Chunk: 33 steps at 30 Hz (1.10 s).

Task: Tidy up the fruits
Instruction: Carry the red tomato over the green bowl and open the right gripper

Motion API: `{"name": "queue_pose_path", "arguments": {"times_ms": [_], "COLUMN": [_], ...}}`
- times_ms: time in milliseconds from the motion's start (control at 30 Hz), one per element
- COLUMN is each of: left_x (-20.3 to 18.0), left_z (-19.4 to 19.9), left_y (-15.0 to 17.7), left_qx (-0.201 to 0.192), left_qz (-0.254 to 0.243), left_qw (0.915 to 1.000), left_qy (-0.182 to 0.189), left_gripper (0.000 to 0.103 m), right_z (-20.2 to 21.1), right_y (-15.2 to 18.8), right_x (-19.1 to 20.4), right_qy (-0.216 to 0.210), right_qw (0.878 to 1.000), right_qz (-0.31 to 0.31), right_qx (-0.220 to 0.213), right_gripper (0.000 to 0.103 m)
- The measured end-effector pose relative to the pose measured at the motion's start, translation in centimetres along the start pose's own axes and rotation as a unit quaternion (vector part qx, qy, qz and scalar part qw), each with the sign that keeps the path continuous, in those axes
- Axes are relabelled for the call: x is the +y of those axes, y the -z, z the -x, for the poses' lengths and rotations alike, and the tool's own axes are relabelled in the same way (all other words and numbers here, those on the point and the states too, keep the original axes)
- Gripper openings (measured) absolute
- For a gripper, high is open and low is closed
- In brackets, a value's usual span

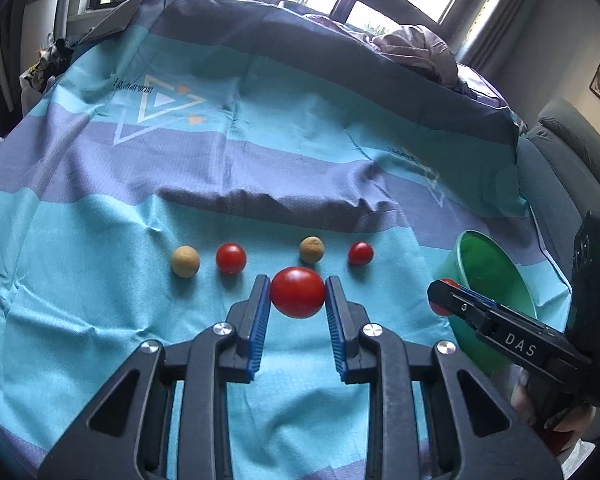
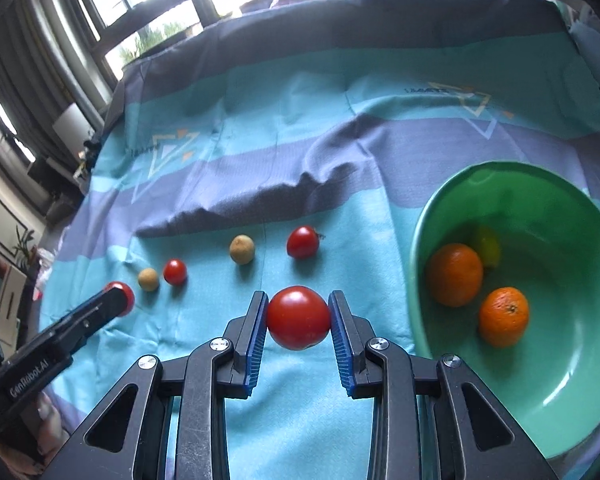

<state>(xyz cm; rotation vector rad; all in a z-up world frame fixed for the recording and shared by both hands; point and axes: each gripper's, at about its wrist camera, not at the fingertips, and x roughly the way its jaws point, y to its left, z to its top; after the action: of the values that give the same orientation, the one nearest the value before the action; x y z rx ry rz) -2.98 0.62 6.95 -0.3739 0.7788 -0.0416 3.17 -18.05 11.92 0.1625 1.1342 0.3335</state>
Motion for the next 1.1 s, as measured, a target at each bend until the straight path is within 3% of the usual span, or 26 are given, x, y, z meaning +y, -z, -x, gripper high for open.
{"name": "queue_pose_path", "arguments": {"times_ms": [200,433,800,1100], "left_x": [-5.4,-11.8,-18.8,-21.6], "left_z": [0.8,-0.7,-5.0,-7.8], "left_y": [0.0,0.3,1.7,3.1], "left_qx": [-0.020,-0.011,0.035,0.068], "left_qz": [-0.051,-0.087,-0.130,-0.159], "left_qw": [0.9979,0.9924,0.9833,0.9775], "left_qy": [0.036,0.086,0.123,0.121], "left_gripper": [0.027,0.027,0.027,0.027], "right_z": [4.4,7.7,9.5,8.6], "right_y": [-0.7,-1.0,-0.3,0.0], "right_x": [-2.1,-6.1,-11.8,-14.4], "right_qy": [0.003,0.015,0.039,0.048], "right_qw": [0.998,0.994,0.988,0.987], "right_qz": [-0.020,-0.053,-0.105,-0.131], "right_qx": [-0.059,-0.094,-0.103,-0.082], "right_gripper": [0.033,0.033,0.033,0.033]}}
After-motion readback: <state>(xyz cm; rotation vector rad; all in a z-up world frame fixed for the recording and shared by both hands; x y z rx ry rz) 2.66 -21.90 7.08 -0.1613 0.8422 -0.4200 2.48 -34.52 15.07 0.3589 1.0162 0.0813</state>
